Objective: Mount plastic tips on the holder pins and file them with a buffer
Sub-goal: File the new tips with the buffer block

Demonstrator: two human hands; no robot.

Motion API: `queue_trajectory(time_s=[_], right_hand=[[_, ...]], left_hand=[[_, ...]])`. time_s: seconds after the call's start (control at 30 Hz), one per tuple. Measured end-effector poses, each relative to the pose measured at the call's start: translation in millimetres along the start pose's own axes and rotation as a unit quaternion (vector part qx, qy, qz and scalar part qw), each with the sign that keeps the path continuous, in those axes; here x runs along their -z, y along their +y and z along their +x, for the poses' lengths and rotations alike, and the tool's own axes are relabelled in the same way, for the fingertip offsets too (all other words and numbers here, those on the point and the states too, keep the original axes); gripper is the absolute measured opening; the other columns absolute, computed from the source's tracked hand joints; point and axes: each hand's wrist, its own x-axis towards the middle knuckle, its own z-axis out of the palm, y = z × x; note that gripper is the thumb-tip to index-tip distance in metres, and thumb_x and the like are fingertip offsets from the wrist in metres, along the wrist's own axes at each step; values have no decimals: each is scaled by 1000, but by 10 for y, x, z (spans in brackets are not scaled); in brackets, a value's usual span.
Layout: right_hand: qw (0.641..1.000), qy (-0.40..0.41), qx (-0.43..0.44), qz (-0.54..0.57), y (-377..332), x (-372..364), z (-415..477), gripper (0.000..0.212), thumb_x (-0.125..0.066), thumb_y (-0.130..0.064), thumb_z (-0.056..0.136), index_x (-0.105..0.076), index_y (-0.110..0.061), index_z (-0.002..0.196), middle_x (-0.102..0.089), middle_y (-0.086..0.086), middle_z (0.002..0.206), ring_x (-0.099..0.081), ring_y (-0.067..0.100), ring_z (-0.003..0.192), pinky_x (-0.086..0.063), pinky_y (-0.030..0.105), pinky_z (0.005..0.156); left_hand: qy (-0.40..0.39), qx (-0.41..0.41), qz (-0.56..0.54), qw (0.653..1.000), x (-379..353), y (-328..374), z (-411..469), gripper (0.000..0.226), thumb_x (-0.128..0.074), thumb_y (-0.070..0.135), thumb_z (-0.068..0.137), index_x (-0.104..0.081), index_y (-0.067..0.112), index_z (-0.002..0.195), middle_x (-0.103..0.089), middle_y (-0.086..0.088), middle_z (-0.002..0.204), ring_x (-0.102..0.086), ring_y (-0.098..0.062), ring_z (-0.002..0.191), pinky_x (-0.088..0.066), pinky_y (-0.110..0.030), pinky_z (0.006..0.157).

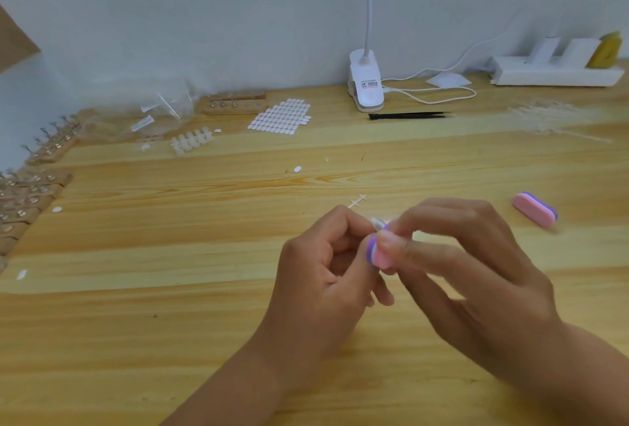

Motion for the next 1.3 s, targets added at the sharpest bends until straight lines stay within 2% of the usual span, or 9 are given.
queue_trajectory(time_s=[0.17,0.43,0.6,0.77,0.9,0.97,1.07,1.23,1.3], right_hand=[[998,16,-55,-1,83,33,52,27,-70,2,90,-64,-13,112,-62,5,104,-66,26,94,-51,31,85],[999,7,-27,31,-17,40,20,27,-69,-1,93,-69,-18,114,-63,5,107,-62,18,101,-49,27,88],[999,2,-41,-23,107,69,50,28,-71,3,89,-65,-12,112,-63,6,102,-65,23,93,-51,32,83],[1000,5,1,20,-25,31,35,29,-67,8,90,-71,-12,111,-64,10,105,-60,16,102,-45,19,92],[997,6,-54,-47,184,87,40,25,-69,1,90,-68,-12,111,-63,7,101,-66,26,91,-50,29,87],[996,28,-75,-31,172,111,70,22,-67,-4,93,-65,-15,112,-62,4,103,-65,21,93,-48,23,90],[999,27,-30,7,-8,69,43,18,-66,-9,98,-66,-16,114,-63,2,107,-62,12,101,-42,17,97],[999,8,-28,-15,82,64,39,26,-70,2,90,-68,-13,111,-65,10,100,-64,23,92,-51,33,83],[999,17,-33,-6,79,59,42,23,-68,1,92,-68,-13,111,-64,9,102,-65,22,94,-51,31,83]], left_hand=[[-1,5,3,1000,10,12,-4,15,-59,24,94,-59,24,79,-69,-2,71,-68,-21,52,-50,-26,49],[-19,-12,-8,1000,10,16,4,17,-58,29,95,-60,15,85,-71,-1,73,-71,-20,58,-51,-26,50],[1,-7,0,1000,16,8,8,12,-58,30,92,-61,28,81,-72,-1,77,-71,-21,58,-51,-26,51],[-6,-17,8,1000,2,-5,1,14,-60,30,91,-60,21,80,-70,3,68,-71,-17,57,-50,-23,50],[-9,0,-23,1000,38,21,5,12,-57,28,92,-62,24,82,-72,-4,77,-72,-22,59,-51,-26,51],[-14,4,-34,999,46,15,20,12,-56,26,94,-62,20,85,-73,-5,78,-73,-23,65,-52,-26,53],[-31,-5,-25,999,39,3,21,13,-56,20,97,-62,19,85,-73,0,76,-73,-15,70,-52,-23,56],[-12,-3,-3,1000,44,6,13,14,-60,24,95,-64,19,83,-75,0,78,-74,-17,72,-53,-21,58],[3,-12,4,1000,40,1,21,15,-61,18,95,-65,17,80,-74,-1,76,-74,-15,69,-51,-16,59]])
